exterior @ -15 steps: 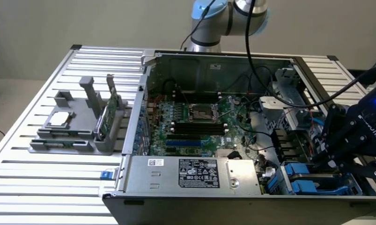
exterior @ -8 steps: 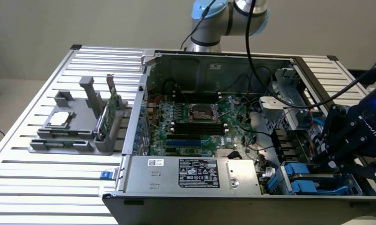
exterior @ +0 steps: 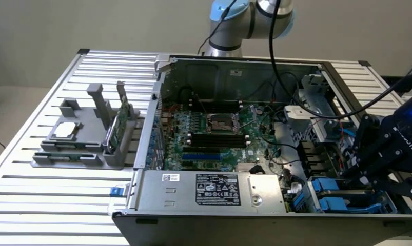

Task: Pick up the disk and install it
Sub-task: 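Insert the second disk wire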

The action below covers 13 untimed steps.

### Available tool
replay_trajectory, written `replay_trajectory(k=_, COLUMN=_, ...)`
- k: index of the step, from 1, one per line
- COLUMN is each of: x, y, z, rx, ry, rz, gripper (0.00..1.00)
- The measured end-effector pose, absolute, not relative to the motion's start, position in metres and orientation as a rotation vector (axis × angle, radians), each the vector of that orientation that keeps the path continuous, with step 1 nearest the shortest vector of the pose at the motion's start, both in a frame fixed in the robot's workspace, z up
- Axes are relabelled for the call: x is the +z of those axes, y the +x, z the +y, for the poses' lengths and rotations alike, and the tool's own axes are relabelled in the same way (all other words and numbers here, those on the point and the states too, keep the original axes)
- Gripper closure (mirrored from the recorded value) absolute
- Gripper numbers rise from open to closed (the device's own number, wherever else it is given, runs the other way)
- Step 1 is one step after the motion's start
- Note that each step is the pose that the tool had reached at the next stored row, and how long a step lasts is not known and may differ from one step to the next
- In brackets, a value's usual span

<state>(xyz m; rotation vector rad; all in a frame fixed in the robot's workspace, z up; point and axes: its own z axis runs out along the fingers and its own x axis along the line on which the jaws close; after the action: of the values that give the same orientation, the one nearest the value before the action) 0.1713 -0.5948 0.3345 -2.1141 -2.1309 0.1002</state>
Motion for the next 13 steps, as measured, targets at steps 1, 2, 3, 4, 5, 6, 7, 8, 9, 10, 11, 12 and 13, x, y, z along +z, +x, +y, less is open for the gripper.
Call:
replay_trajectory(k=1, x=0.335, y=0.171, z=-0.595, rx=0.1, ry=-2.114, rz=-2.131, gripper=0.82)
replay_trajectory(k=2, x=0.335, y=0.171, z=-0.595, rx=0.1, ry=-2.114, rz=-2.131, gripper=0.82)
replay_trajectory(k=3, x=0.336, y=0.171, z=-0.595, rx=0.1, ry=-2.114, rz=-2.131, gripper=0.75)
replay_trajectory(k=4, x=0.338, y=0.171, z=-0.595, rx=0.1, ry=-2.114, rz=-2.131, gripper=0.75)
replay_trajectory(k=5, x=0.34, y=0.171, z=-0.595, rx=0.1, ry=-2.114, rz=-2.131, gripper=0.75)
replay_trajectory(k=6, x=0.343, y=0.171, z=-0.595, rx=0.1, ry=-2.114, rz=-2.131, gripper=0.75)
replay_trajectory(k=7, x=0.345, y=0.171, z=-0.595, rx=0.1, ry=-2.114, rz=-2.131, gripper=0.75)
replay_trajectory(k=8, x=0.348, y=0.171, z=-0.595, rx=0.1, ry=-2.114, rz=-2.131, gripper=0.75)
replay_trajectory(k=9, x=0.35, y=0.171, z=-0.595, rx=0.1, ry=-2.114, rz=-2.131, gripper=0.75)
replay_trajectory(k=10, x=0.351, y=0.17, z=-0.595, rx=0.1, ry=-2.114, rz=-2.131, gripper=0.75)
replay_trajectory(k=11, x=0.352, y=0.169, z=-0.595, rx=0.1, ry=-2.114, rz=-2.131, gripper=0.75)
replay_trajectory(k=12, x=0.353, y=0.168, z=-0.595, rx=0.099, ry=-2.113, rz=-2.13, gripper=0.75)
replay_trajectory(k=13, x=0.353, y=0.166, z=-0.595, rx=0.099, ry=-2.113, rz=-2.131, gripper=0.75)
